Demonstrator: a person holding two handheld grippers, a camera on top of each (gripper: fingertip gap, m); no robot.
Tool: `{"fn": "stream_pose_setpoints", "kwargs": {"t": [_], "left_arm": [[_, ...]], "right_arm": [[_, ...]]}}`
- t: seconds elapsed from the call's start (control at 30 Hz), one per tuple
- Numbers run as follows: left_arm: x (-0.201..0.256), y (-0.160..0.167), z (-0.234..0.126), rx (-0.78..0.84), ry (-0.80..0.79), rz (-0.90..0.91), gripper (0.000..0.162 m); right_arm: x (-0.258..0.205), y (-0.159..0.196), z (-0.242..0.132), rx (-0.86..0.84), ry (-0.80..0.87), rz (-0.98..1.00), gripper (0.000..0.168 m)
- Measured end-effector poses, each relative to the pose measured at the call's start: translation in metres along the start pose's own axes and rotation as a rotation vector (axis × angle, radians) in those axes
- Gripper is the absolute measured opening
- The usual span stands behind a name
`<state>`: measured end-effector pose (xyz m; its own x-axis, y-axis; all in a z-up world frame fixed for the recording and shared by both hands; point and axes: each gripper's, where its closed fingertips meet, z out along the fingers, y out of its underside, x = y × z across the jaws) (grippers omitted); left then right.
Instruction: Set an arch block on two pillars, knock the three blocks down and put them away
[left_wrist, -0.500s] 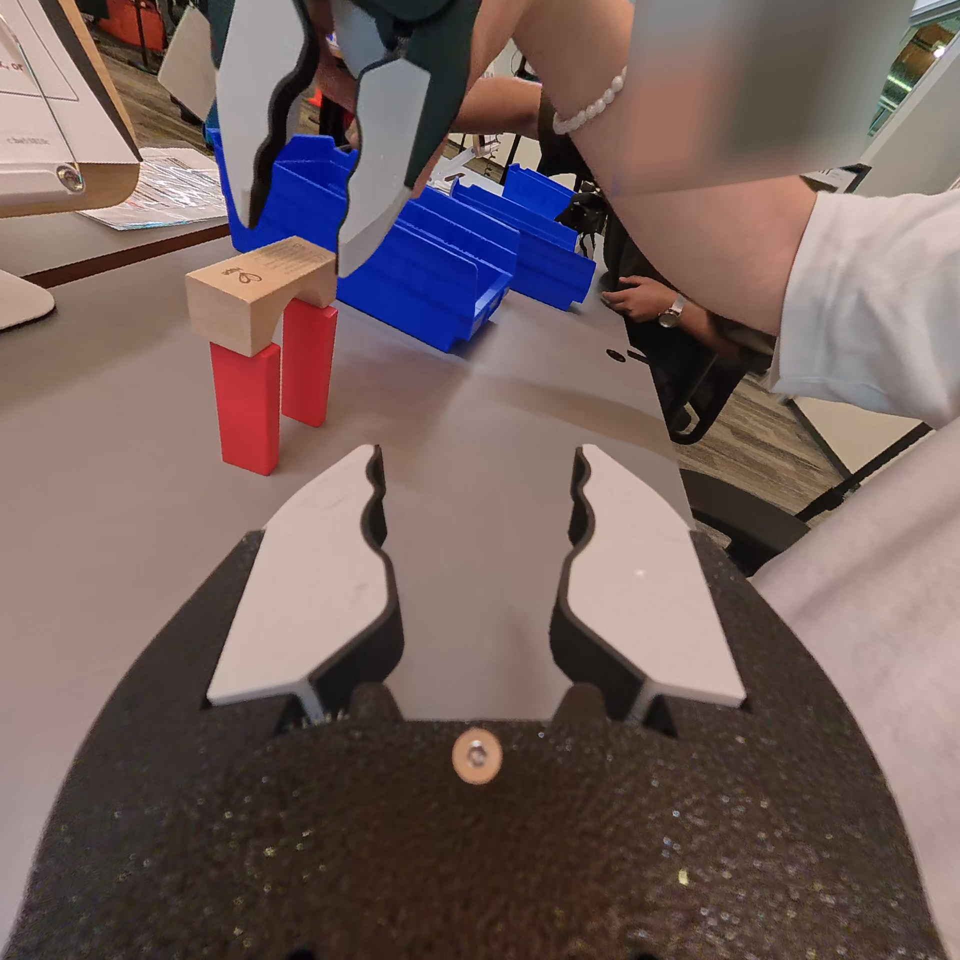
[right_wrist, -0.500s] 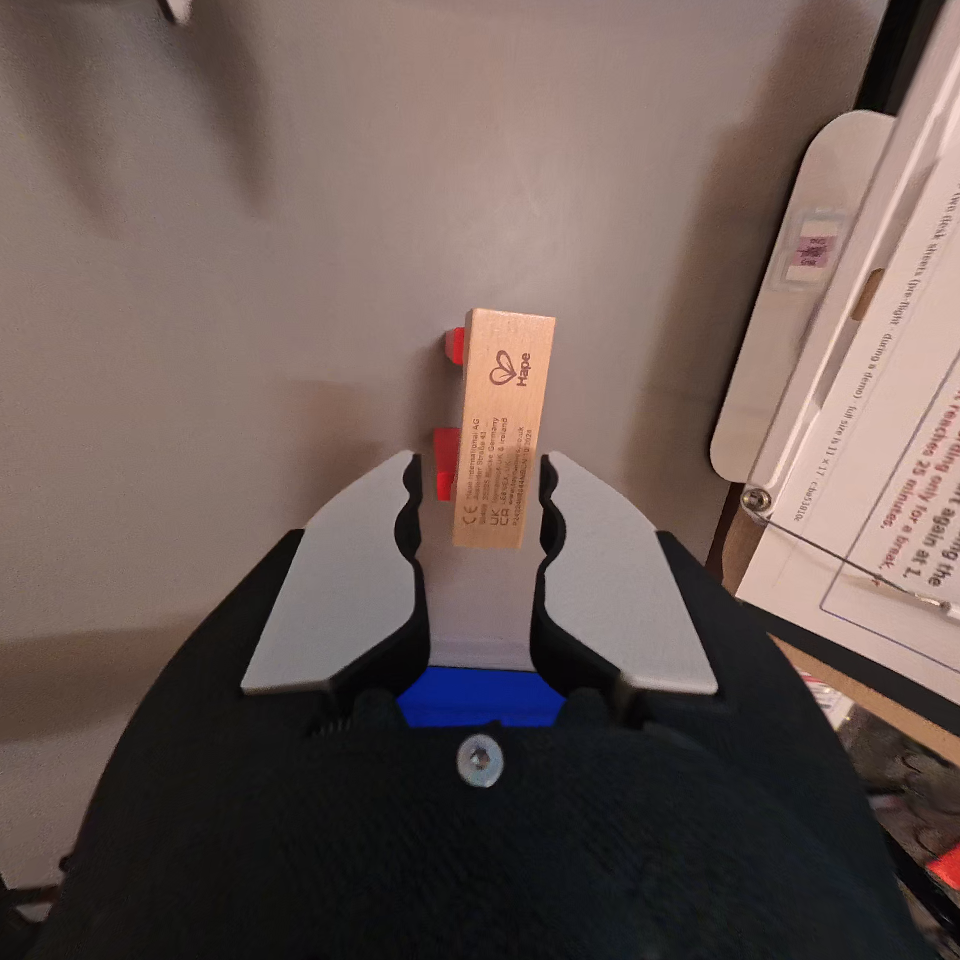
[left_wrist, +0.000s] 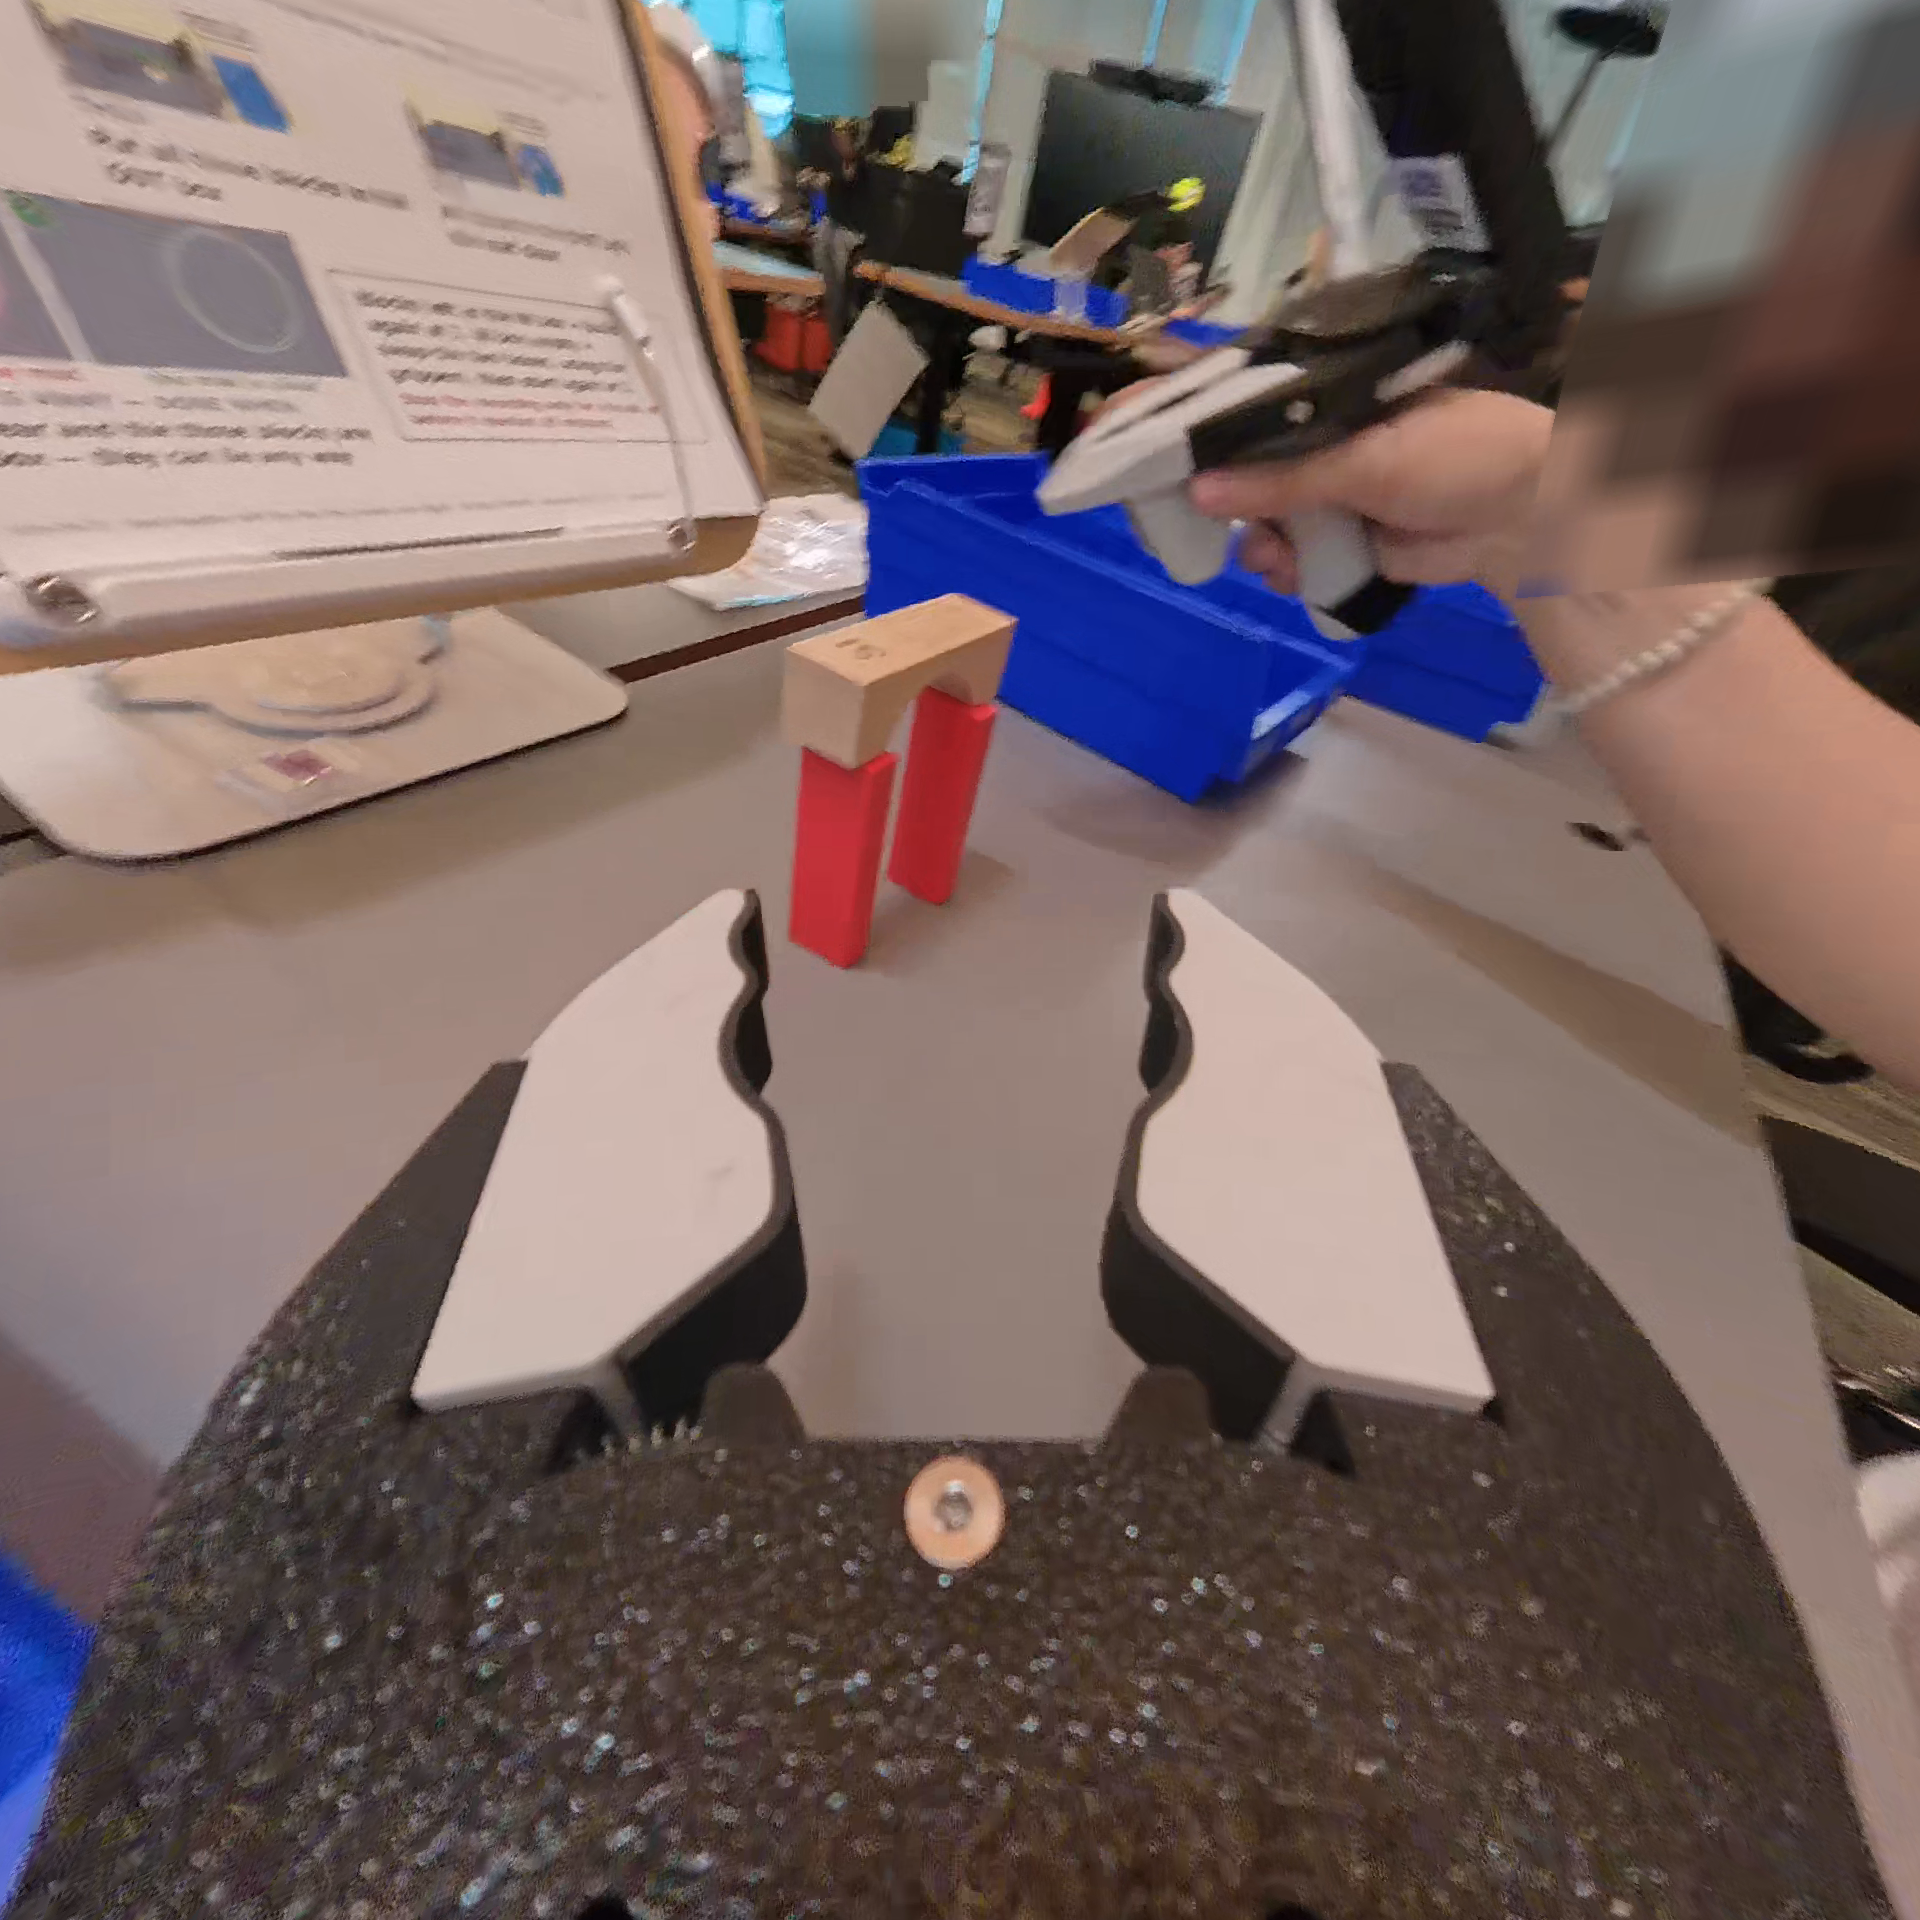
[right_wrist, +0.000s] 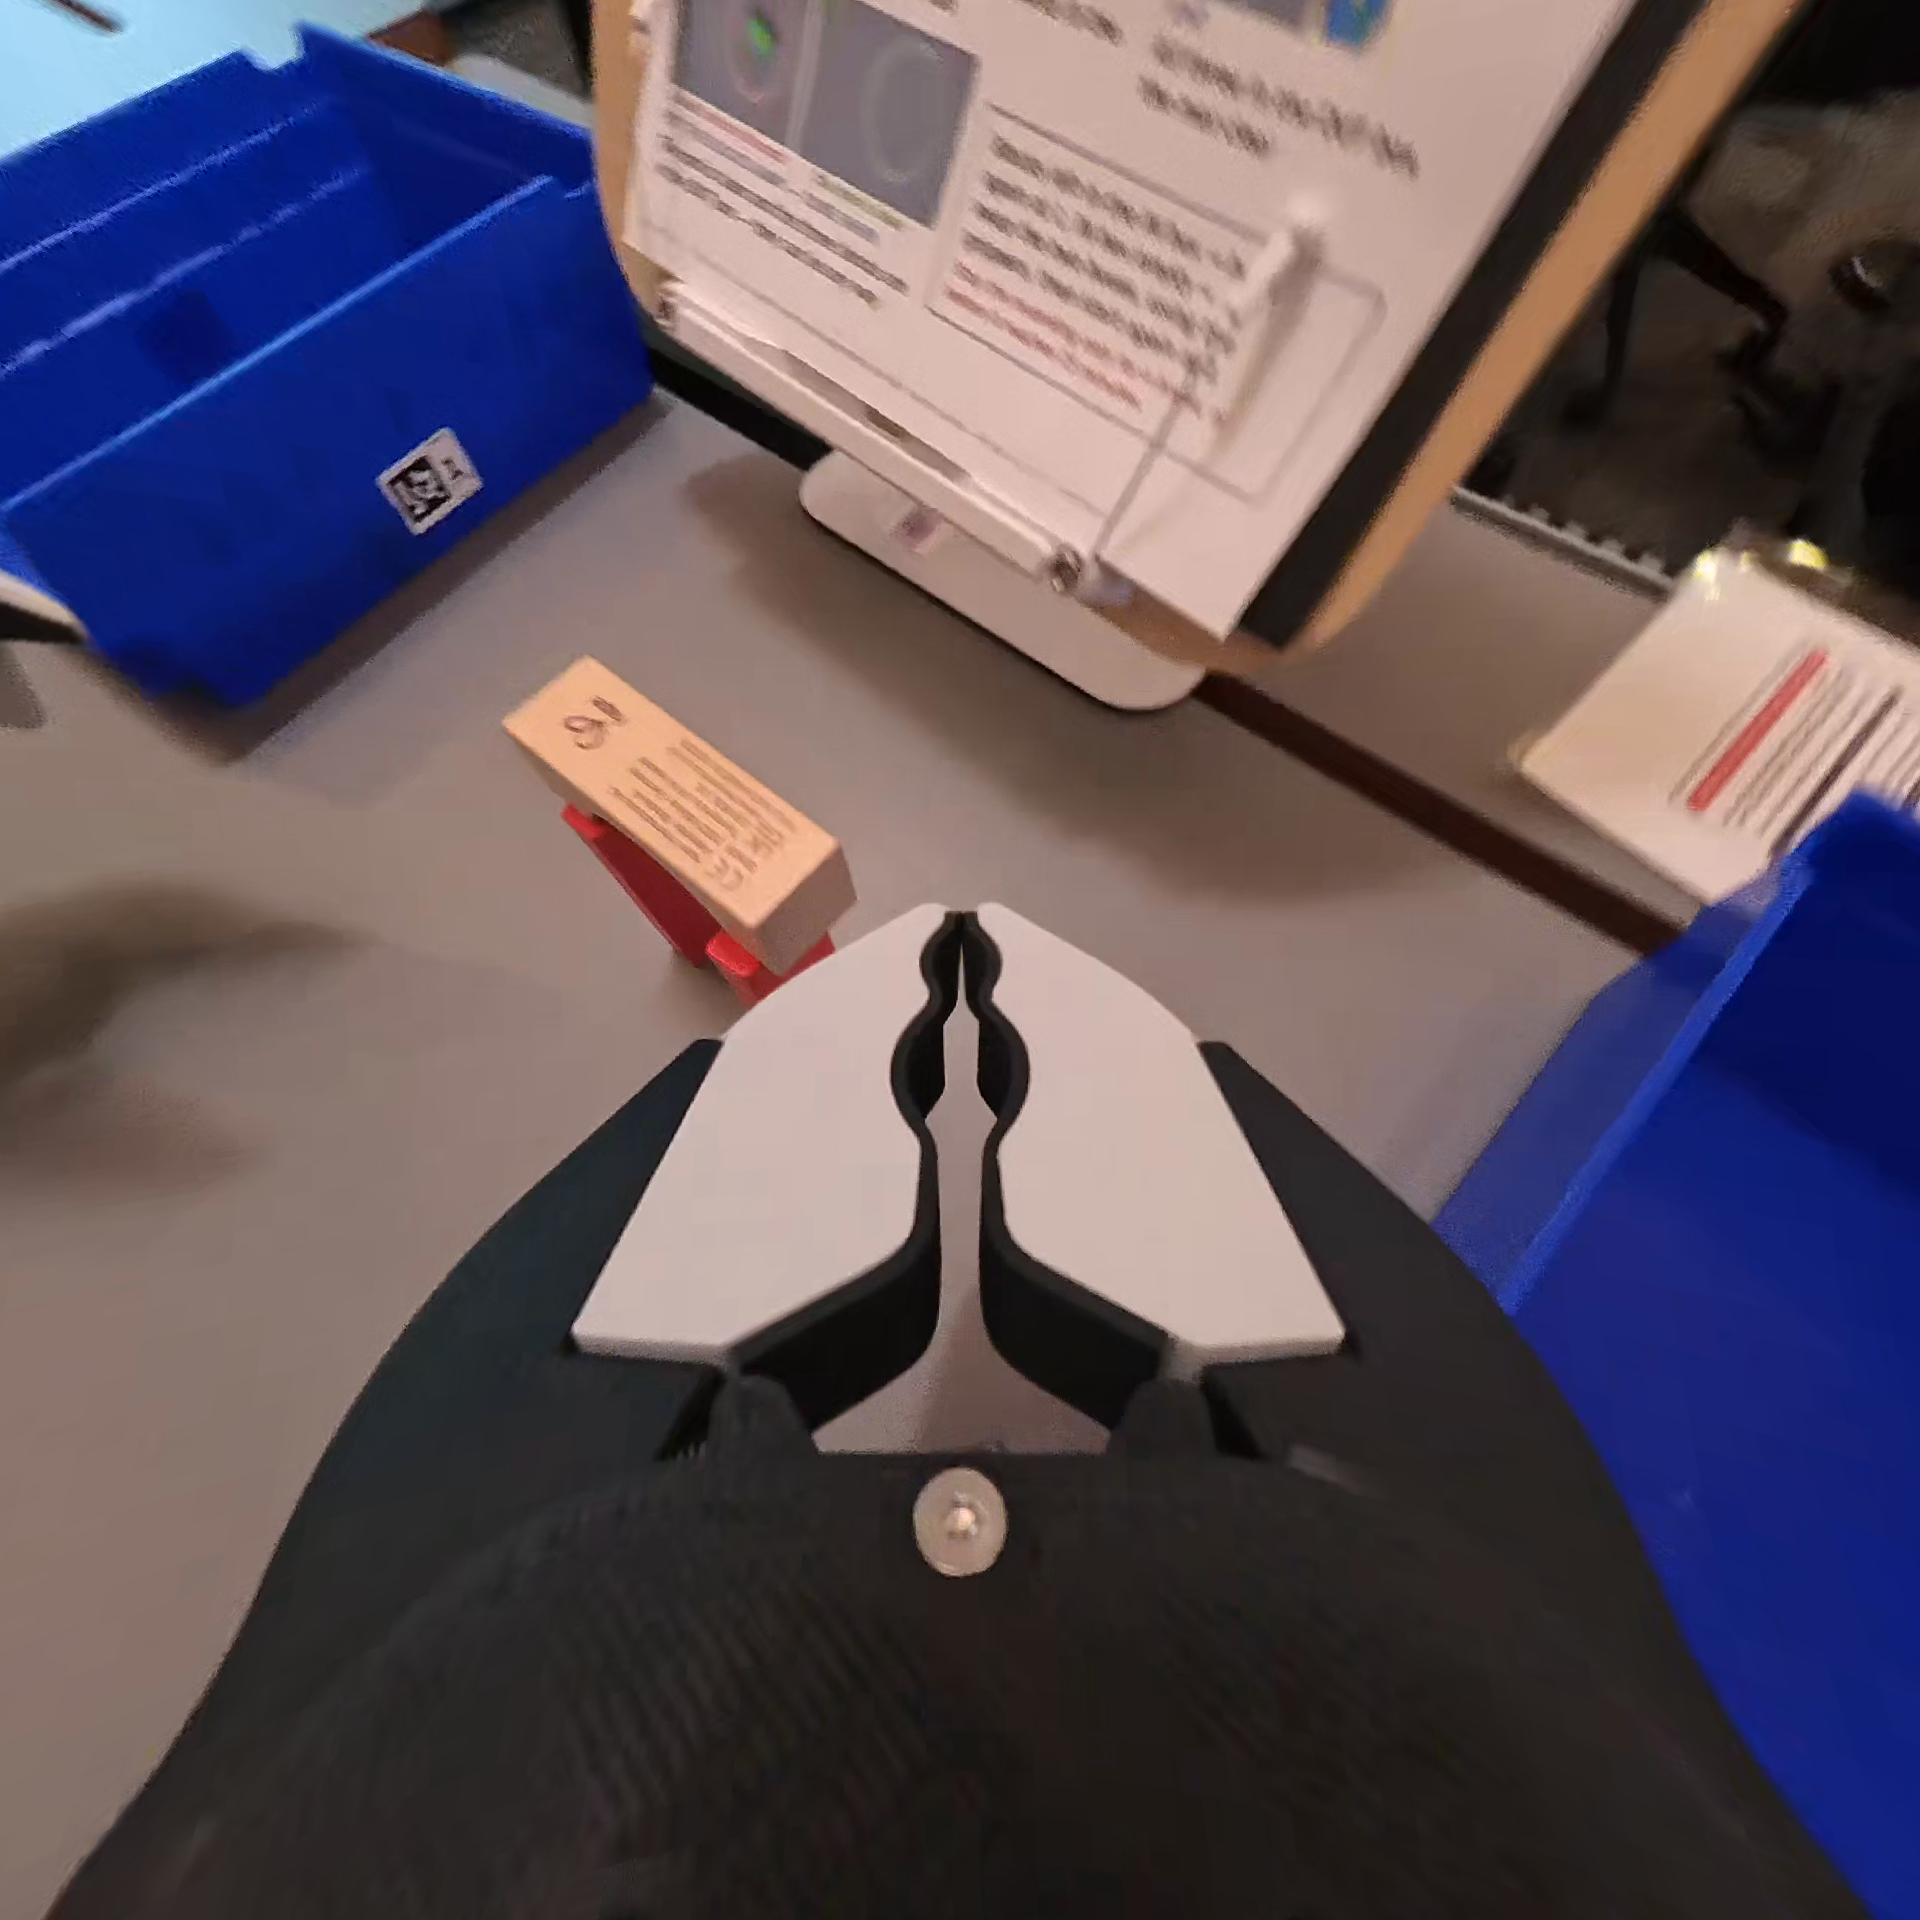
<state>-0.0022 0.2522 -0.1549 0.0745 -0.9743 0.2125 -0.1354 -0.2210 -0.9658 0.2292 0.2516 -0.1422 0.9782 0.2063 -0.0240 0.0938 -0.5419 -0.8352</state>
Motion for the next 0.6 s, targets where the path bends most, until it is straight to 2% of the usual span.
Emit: {"fn": "stream_pose_setpoints", "kwargs": {"t": [0.03,0.17,0.3,0.47,0.6], "left_arm": [[-0.007,0.005,0.001,-0.019,-0.044,-0.003,0.067],[-0.021,0.024,0.0,-0.118,-0.173,0.06,0.059],[-0.027,0.033,-0.008,-0.2,-0.296,0.134,0.057],[-0.035,0.045,-0.022,-0.274,-0.423,0.122,0.06],[-0.032,0.05,-0.029,-0.261,-0.434,0.089,0.06]], "right_arm": [[0.003,0.01,0.004,0.011,0.026,0.044,0.0],[0.007,0.04,0.023,0.041,0.081,0.164,0.002],[0.024,0.061,0.035,-0.002,0.241,0.161,0.005],[0.02,0.063,0.047,0.006,0.286,0.213,0.002],[0.015,0.06,0.05,0.013,0.321,0.226,0.0]]}}
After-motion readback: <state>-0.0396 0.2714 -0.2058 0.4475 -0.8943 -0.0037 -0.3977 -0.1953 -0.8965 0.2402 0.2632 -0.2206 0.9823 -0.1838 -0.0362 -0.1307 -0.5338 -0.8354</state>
